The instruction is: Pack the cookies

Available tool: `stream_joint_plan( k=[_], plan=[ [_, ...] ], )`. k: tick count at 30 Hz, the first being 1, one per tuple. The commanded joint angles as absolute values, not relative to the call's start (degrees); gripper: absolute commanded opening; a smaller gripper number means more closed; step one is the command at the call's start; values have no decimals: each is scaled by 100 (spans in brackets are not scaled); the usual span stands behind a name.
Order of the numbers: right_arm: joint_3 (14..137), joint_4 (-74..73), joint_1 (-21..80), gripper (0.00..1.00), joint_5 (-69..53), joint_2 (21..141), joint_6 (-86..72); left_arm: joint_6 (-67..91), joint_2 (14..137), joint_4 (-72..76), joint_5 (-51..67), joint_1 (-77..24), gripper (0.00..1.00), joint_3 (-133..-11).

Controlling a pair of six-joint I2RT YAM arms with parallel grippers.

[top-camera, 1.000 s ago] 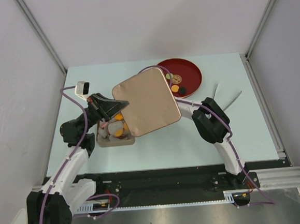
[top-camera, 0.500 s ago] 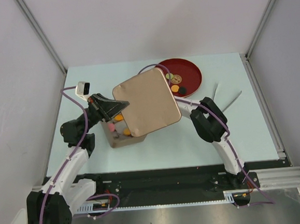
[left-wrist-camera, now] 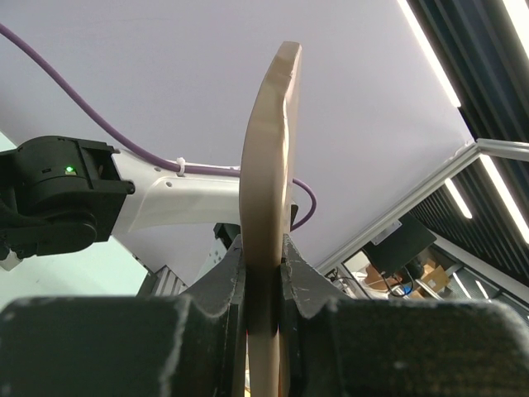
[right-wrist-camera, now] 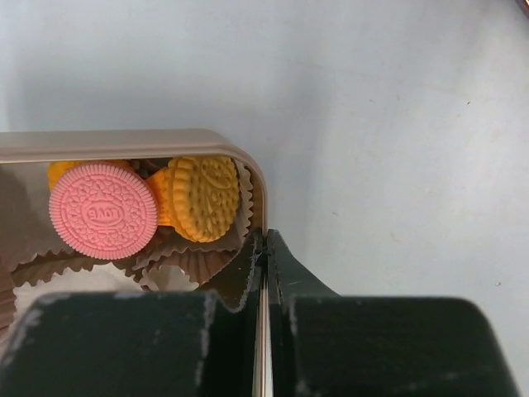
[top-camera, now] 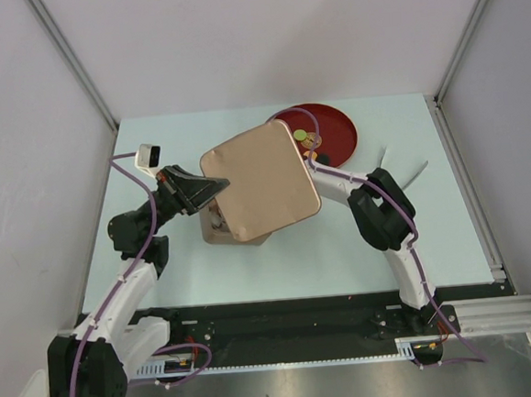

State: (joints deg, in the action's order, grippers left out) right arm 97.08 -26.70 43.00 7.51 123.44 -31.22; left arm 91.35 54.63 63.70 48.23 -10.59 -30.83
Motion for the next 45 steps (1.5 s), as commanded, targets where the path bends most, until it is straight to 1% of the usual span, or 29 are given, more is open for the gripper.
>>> stream_joint_plan(
  k=[1,7,15,21,24,27,29,31,32,33,35,36,39,45],
  plan=[
    [9606,-3295,4280,0,1335,12164,-2927,9000,5388,6513,4772,-1090,0,-3164],
    [9475,-3752,4079,0,1871,11813,-2742,8974,5388,6486,4790,-1090,0,-3182],
    [8597,-3990,3586,0,2223,10961,-2461,8851,5405,6364,4790,-1090,0,-3164],
    [8096,-3990,3200,0,2241,10477,-2364,8517,5405,5942,4799,-1090,0,-3120],
    [7937,-4008,3006,0,2346,10336,-2338,8105,5388,5180,4808,-1099,1,-3138],
    [7823,-3982,2831,0,2329,10213,-2355,7402,5388,4415,4746,-1134,0,-3234],
    [7743,-3964,2778,0,2294,10126,-2382,6805,5431,3632,4624,-1169,0,-3313],
    [7717,-3946,2733,8,2250,10011,-2408,6305,5458,3017,4475,-1222,0,-3436],
    [7725,-3929,2725,13,2206,9863,-2452,6197,5493,2858,4448,-1239,0,-3471],
    [7726,-3885,2725,25,2180,9766,-2452,6127,5537,2735,4421,-1257,0,-3498],
    [7734,-3832,2725,31,2110,9590,-2470,6099,5598,2742,4403,-1266,0,-3516],
    [7734,-3797,2725,36,2075,9450,-2470,6100,5660,2768,4403,-1274,0,-3524],
    [7778,-3823,2733,39,1960,9378,-2461,6100,5748,2777,4386,-1283,0,-3559],
    [7726,-3990,2654,39,2188,9378,-2627,5846,6002,2603,4263,-1371,0,-3568]
  ],
)
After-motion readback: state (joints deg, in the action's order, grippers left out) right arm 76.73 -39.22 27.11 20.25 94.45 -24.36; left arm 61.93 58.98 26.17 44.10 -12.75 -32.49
